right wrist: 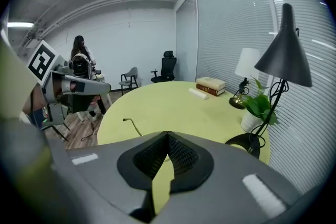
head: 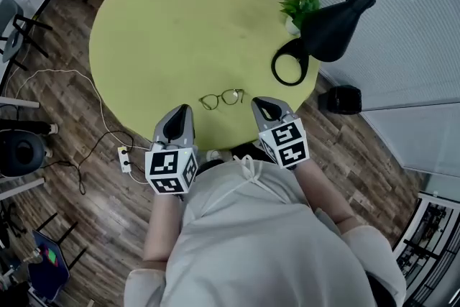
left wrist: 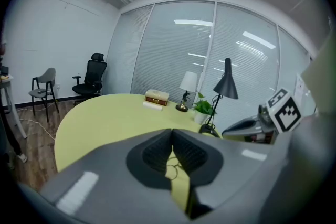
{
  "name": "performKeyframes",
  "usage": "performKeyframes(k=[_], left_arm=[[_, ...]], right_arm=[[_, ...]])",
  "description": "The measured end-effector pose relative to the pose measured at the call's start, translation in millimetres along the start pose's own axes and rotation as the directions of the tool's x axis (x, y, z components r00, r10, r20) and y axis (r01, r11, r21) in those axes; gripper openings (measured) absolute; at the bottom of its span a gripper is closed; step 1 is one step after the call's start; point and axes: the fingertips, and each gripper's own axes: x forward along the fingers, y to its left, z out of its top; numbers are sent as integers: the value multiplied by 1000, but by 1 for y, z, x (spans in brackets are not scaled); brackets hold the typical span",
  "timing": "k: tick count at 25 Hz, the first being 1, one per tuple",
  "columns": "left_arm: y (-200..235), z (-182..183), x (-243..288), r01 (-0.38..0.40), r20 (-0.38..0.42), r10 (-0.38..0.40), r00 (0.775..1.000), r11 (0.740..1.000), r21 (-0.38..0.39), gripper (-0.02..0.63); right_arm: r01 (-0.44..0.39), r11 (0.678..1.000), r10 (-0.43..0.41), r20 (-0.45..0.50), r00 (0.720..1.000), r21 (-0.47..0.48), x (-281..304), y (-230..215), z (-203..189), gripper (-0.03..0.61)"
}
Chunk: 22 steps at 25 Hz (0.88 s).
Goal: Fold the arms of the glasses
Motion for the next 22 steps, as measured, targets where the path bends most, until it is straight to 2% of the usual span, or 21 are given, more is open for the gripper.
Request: performKeyframes(k=[6, 10, 16, 18, 20, 22], left_arm=[[5, -5, 20, -58, -16, 58, 998, 998, -27, 6], [13, -19, 35, -113, -33, 112, 993, 993, -32, 6], [11, -37, 44, -129, -48, 125, 991, 988, -87, 6], [10, -41, 51, -127, -48, 124, 991, 990, -65, 7], [9, -46, 59, -127, -60, 124, 990, 991, -49, 7], [10, -50, 64, -124, -77, 118, 990, 990, -70, 7]], right_arm=[[-93, 994, 87, -94, 992, -62, 35, -15, -13, -1], [-179, 973, 150, -191, 970, -146, 59, -24, -34, 0], [-323, 909, 249, -278, 928, -265, 87, -27, -56, 9], [-365, 883, 271, -315, 910, -296, 98, -30, -63, 88], [-402, 850, 284, -347, 894, -339, 106, -32, -69, 98], [-432, 813, 296, -362, 884, -391, 110, -31, -70, 103]])
